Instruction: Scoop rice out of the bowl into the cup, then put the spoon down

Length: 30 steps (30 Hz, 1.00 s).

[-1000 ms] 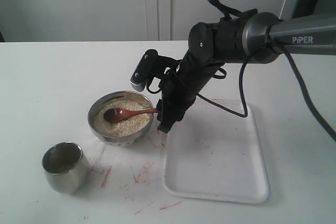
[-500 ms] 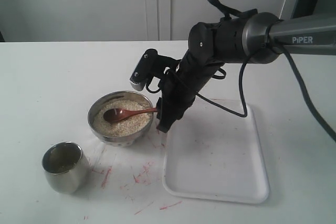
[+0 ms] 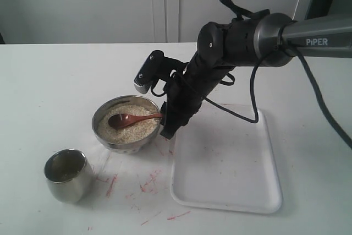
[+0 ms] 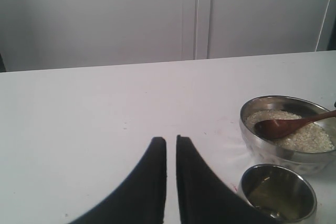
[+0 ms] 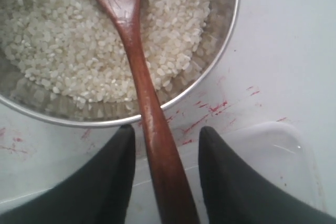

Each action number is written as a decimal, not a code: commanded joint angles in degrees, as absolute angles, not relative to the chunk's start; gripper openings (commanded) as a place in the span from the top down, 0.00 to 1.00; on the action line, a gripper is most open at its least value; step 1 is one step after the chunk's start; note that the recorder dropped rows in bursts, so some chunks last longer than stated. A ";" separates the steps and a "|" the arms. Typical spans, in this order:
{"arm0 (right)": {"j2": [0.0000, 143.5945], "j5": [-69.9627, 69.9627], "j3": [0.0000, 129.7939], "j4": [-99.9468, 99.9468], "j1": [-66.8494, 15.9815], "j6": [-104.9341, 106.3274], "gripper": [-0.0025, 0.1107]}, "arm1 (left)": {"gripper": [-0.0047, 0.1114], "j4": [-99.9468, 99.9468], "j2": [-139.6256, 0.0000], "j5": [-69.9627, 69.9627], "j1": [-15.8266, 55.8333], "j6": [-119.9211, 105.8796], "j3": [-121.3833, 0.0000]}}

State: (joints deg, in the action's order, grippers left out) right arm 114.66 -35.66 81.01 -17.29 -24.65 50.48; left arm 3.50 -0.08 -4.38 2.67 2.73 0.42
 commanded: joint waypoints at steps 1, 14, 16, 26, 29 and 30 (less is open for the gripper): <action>114.41 -36.21 81.32 -17.96 -24.58 51.15 0.64 | 0.84 3.83 0.00 -4.68 2.97 2.81 0.00; 114.41 -36.32 81.32 -18.09 -24.58 51.15 0.74 | 0.84 3.83 0.00 -4.68 2.97 2.81 0.00; 114.41 -36.32 81.32 -18.09 -24.58 51.15 0.77 | 0.84 3.83 0.00 -4.68 2.97 2.81 0.00; 113.50 -36.32 81.32 -18.20 -24.58 51.15 0.87 | 0.84 3.83 0.00 -4.68 2.97 2.81 0.00; 112.22 -36.92 81.32 -18.20 -24.58 51.15 0.91 | 0.84 3.83 0.00 -4.68 2.97 2.81 0.00; 111.74 -37.50 81.32 -18.20 -24.58 51.15 0.93 | 0.84 3.83 0.00 -4.68 2.97 2.81 0.00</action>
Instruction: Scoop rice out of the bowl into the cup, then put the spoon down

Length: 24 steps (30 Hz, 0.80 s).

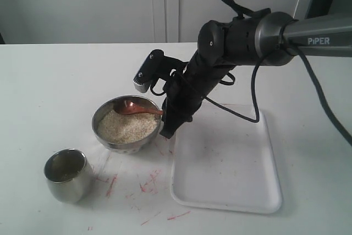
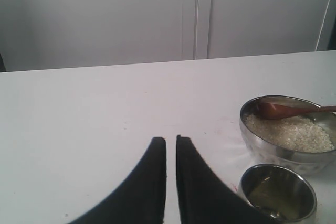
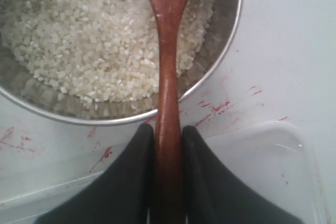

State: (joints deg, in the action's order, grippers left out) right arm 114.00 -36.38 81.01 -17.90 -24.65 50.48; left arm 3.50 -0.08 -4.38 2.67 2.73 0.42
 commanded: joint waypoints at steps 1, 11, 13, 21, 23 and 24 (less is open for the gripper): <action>111.28 -38.36 81.32 -18.20 -24.58 51.15 0.95 | 0.84 3.83 0.00 -4.68 2.97 2.81 0.00; 103.88 -48.87 81.32 -18.20 -28.21 41.08 0.98 | 0.84 3.83 0.00 -4.68 2.97 2.81 0.00; 101.80 -49.83 81.32 -17.66 -30.11 37.05 0.98 | 0.84 3.83 0.00 -4.68 2.97 2.81 0.00; 96.59 -57.90 81.32 18.91 -43.99 3.66 0.98 | 0.84 3.83 0.00 -4.68 2.97 2.81 0.00; 96.59 -62.14 81.18 26.52 -47.32 -2.44 0.98 | 0.84 3.83 0.00 -4.68 2.97 2.81 0.00; 96.59 -63.52 80.73 30.32 -49.02 -4.30 0.98 | 0.84 3.83 0.00 -4.68 2.97 2.81 0.00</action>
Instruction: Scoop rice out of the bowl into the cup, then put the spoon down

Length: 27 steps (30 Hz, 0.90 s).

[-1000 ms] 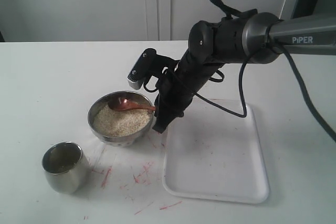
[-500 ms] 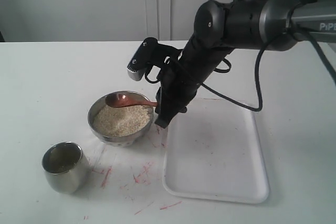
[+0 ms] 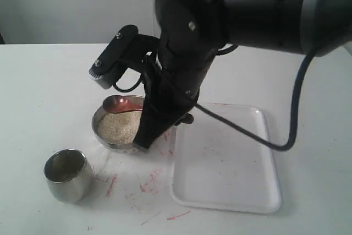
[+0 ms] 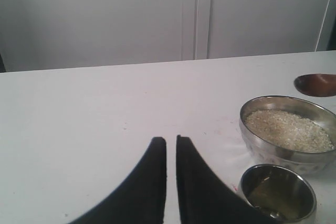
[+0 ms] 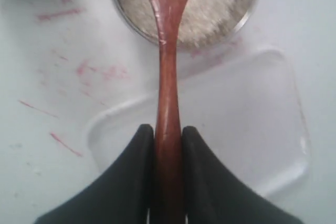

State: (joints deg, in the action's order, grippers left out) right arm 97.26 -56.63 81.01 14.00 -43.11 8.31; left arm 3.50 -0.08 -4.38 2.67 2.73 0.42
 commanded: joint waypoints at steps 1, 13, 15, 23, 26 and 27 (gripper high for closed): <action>96.59 -64.15 80.16 33.51 -50.54 -5.47 0.98 | 0.84 3.83 0.00 -4.68 2.97 2.81 0.00; 101.42 -58.52 72.00 55.78 -54.79 -9.49 0.98 | 0.84 3.83 0.00 -4.68 2.97 2.81 0.00; 103.23 -56.98 71.35 57.86 -54.79 -9.71 0.98 | 0.84 3.83 0.00 -4.68 2.97 2.81 0.00; 108.69 -53.27 71.22 66.86 -54.39 -16.82 0.98 | 0.84 3.83 0.00 -4.68 2.97 2.81 0.00; 110.11 -52.32 71.22 66.54 -52.98 -17.09 0.98 | 0.84 3.83 0.00 -4.68 2.97 2.81 0.00; 110.51 -51.48 71.22 66.54 -51.61 -19.09 0.98 | 0.84 3.83 0.00 -4.68 2.97 2.81 0.00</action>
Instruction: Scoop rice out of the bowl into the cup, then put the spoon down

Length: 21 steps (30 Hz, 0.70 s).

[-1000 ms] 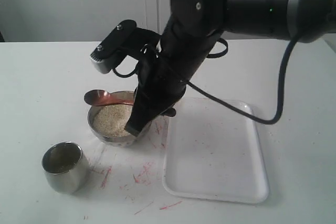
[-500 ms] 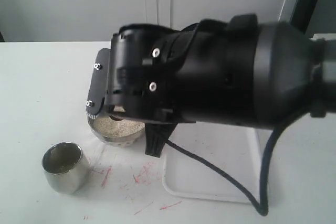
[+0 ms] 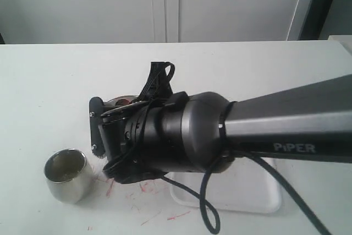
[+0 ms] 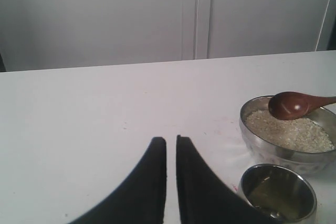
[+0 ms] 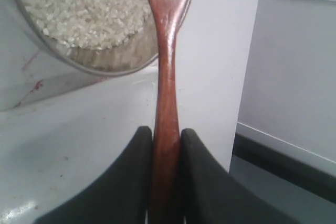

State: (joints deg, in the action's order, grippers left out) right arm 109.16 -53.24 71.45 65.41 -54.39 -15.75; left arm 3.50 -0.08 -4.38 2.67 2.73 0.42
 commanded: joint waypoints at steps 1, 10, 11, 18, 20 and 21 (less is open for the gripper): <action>110.51 -50.63 71.22 66.43 -51.08 -19.50 0.98 | 0.84 3.83 0.00 -4.68 2.97 2.81 0.00; 110.51 -46.85 71.22 66.77 -49.01 -19.81 0.98 | 0.84 3.83 0.00 -4.68 2.97 2.81 0.00; 110.51 -46.46 71.22 66.77 -49.01 -19.81 0.98 | 0.84 3.83 0.00 -4.68 2.97 2.81 0.00; 112.87 -46.40 71.22 67.13 -49.01 -19.46 0.98 | 0.84 3.83 0.00 -4.68 2.97 2.81 0.00; 112.97 -46.40 71.22 67.28 -49.01 -19.46 0.98 | 0.84 3.83 0.00 -4.68 2.97 2.81 0.00; 112.97 -46.40 71.22 67.28 -49.01 -19.46 0.98 | 0.84 3.83 0.00 -4.68 2.97 2.81 0.00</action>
